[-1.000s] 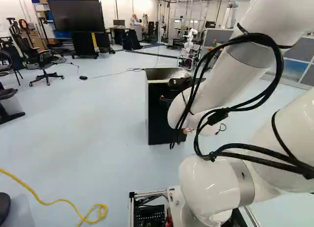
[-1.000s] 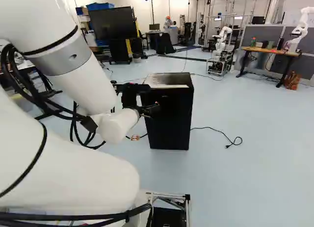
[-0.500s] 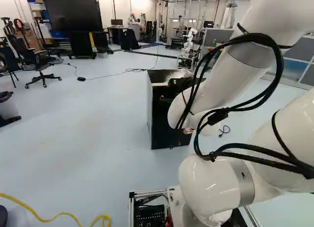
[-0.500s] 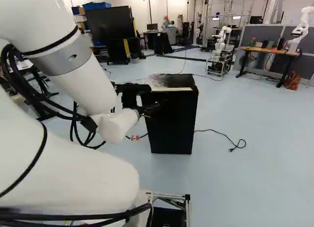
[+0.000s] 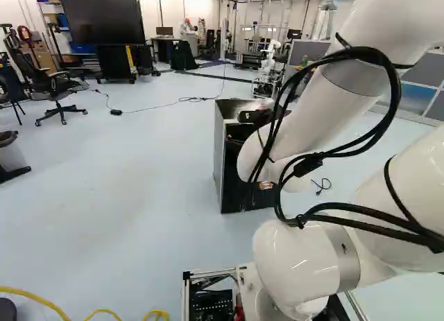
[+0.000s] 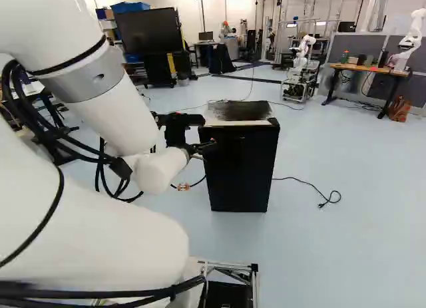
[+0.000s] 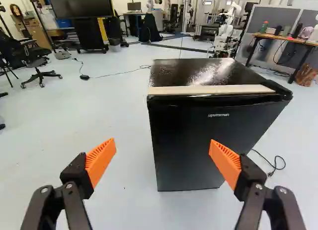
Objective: Grab a drink from the fridge
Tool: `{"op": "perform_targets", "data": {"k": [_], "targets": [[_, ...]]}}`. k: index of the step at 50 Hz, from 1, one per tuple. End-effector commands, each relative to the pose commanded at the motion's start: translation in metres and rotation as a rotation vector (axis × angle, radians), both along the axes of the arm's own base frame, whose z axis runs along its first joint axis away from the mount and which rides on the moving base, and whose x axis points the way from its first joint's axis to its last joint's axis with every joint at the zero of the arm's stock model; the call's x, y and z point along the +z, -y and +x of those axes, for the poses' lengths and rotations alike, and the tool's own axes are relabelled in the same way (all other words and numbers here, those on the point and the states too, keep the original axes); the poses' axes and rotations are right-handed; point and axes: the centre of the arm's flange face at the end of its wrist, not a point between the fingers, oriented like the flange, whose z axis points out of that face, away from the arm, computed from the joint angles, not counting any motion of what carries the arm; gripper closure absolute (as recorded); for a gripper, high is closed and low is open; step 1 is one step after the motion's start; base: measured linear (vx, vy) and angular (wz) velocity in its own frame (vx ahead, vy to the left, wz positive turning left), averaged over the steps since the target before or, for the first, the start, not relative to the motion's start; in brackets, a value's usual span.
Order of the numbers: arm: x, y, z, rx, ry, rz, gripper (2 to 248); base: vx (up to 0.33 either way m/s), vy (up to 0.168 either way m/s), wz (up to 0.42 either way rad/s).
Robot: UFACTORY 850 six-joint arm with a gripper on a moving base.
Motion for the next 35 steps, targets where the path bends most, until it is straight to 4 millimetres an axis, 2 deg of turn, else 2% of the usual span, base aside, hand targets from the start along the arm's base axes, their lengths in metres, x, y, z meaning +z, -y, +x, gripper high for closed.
{"op": "perform_targets", "data": {"k": [13,35], "targets": [[0.0,0.0,0.0,0.0,0.0,0.0,3,0.039,0.086,-0.007],[0.0,0.0,0.0,0.0,0.0,0.0,3,-0.001,-0.001,0.0]]}}
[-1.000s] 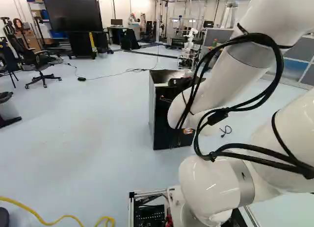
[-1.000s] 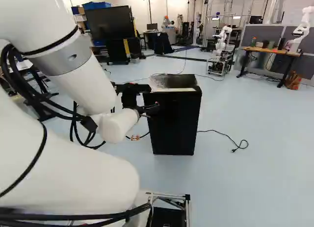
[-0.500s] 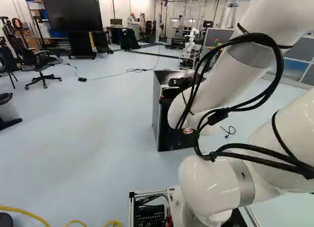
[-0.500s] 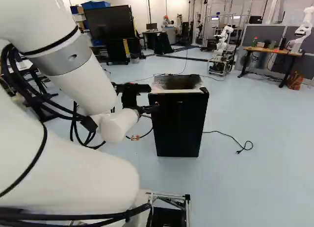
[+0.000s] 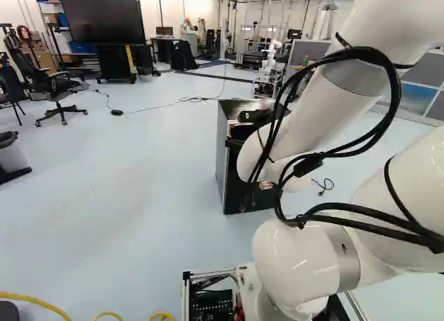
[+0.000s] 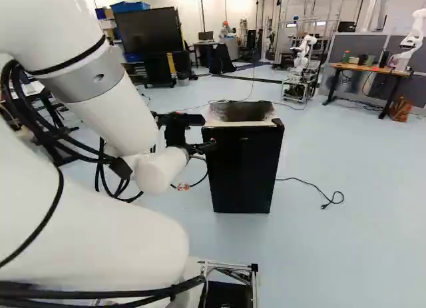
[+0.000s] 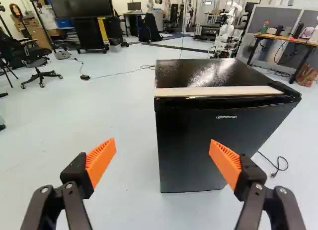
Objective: Grab a drink from the fridge
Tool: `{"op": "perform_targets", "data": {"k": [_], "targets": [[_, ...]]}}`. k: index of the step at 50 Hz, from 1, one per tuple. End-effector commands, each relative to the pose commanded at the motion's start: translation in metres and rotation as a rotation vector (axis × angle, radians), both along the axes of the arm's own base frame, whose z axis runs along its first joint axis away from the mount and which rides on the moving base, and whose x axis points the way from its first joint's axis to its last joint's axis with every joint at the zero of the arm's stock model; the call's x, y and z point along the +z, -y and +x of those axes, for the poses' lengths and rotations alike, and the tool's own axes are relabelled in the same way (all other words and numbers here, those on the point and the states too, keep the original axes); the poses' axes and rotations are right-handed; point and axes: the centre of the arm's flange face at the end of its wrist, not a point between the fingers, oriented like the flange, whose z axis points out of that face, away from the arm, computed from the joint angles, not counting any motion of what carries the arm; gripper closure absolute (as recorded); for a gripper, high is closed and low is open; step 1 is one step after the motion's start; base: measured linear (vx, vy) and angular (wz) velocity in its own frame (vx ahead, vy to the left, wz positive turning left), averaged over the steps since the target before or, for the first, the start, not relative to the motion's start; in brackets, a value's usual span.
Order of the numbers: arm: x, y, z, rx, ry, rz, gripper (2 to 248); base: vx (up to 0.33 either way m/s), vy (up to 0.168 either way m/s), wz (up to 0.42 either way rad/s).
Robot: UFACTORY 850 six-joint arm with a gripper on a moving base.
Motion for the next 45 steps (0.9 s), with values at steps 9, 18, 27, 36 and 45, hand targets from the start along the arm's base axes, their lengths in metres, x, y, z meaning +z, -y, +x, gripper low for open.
{"op": "perform_targets", "data": {"k": [9,18,27,36,45], "targets": [[0.0,-0.001,0.0,-0.01,0.0,0.007,3,0.0,0.0,0.0],[0.0,-0.006,0.0,-0.014,0.0,0.019,3,0.0,0.0,0.0],[0.001,-0.013,0.0,-0.009,0.004,0.031,3,0.0,0.0,0.0],[0.001,-0.021,0.005,-0.014,0.013,0.046,3,0.0,0.0,0.0],[-0.002,-0.028,0.013,-0.032,0.019,0.06,3,0.0,0.0,0.0]]}}
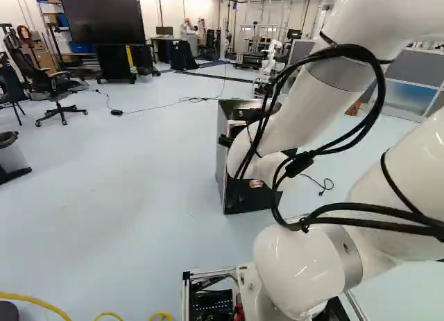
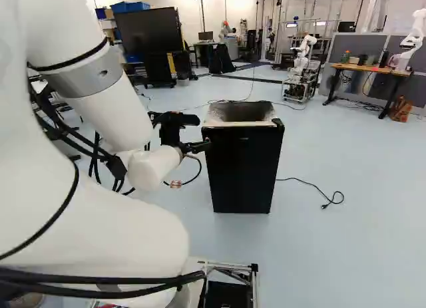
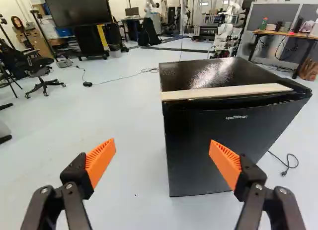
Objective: Grab a drink from the fridge
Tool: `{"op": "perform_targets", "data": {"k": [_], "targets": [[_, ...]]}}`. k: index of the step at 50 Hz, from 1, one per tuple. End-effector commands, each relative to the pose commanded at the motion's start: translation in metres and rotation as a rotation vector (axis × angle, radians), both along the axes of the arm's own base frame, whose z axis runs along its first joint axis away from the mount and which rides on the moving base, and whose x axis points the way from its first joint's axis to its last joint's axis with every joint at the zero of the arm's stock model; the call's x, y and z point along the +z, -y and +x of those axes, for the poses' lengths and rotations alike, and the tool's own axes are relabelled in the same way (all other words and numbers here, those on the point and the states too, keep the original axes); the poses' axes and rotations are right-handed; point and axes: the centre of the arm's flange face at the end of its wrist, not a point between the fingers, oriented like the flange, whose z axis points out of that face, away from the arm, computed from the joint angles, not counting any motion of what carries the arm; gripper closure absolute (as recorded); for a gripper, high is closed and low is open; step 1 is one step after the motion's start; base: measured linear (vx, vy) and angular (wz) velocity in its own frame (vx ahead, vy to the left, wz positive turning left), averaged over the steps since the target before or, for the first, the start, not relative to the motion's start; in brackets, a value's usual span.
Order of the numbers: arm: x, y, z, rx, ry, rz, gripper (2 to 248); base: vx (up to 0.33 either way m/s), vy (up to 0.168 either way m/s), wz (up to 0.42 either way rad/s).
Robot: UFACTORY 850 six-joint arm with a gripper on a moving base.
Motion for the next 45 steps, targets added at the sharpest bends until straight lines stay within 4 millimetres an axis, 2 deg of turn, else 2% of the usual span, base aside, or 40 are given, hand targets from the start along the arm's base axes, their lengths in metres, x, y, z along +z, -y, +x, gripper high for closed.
{"op": "perform_targets", "data": {"k": [45], "targets": [[-0.023,-0.036,0.034,-0.13,0.047,0.023,3,0.0,0.0,0.0]]}}
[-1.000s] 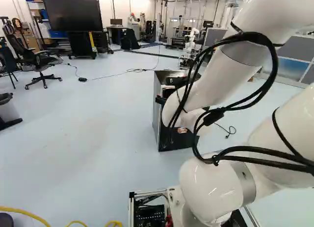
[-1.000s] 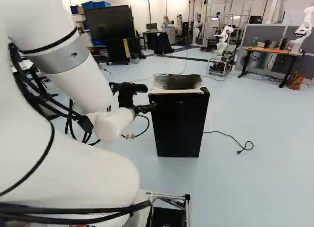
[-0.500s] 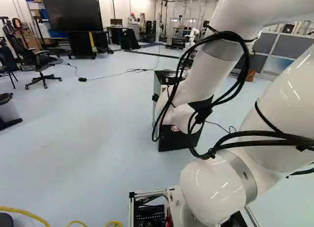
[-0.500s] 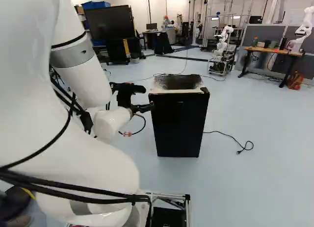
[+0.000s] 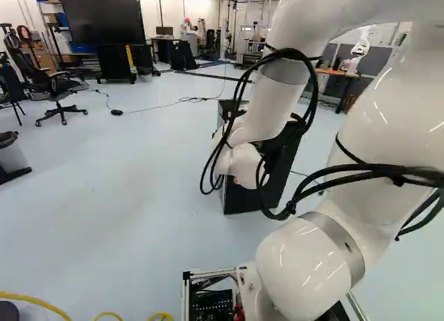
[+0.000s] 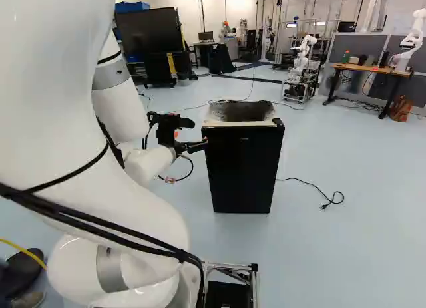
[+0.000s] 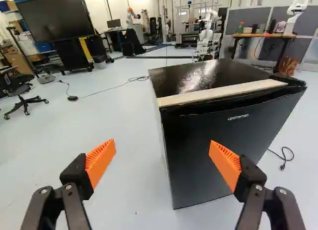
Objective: Grab a drink from the fridge
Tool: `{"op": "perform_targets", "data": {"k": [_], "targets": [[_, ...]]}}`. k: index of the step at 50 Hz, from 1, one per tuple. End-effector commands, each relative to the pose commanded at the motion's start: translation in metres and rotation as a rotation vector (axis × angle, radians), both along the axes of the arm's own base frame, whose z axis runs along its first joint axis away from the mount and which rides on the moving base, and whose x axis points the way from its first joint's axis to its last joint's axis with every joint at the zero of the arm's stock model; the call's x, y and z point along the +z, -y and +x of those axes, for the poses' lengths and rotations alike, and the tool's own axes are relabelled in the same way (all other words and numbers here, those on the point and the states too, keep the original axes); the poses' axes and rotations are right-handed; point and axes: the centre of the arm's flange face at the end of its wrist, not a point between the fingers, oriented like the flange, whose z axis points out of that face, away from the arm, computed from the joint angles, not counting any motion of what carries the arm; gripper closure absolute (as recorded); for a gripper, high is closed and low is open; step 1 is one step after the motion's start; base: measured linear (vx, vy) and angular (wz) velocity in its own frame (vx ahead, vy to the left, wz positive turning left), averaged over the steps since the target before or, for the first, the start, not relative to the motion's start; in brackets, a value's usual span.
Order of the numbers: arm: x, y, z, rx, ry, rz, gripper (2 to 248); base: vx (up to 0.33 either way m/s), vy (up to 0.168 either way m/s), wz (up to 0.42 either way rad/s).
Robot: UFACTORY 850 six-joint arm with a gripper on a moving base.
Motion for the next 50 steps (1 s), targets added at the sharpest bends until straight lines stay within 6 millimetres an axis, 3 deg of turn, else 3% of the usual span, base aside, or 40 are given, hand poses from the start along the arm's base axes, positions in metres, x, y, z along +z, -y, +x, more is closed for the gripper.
{"op": "perform_targets", "data": {"k": [50], "targets": [[-0.04,-0.044,0.067,-0.223,0.057,-0.033,3,0.0,0.0,0.0]]}}
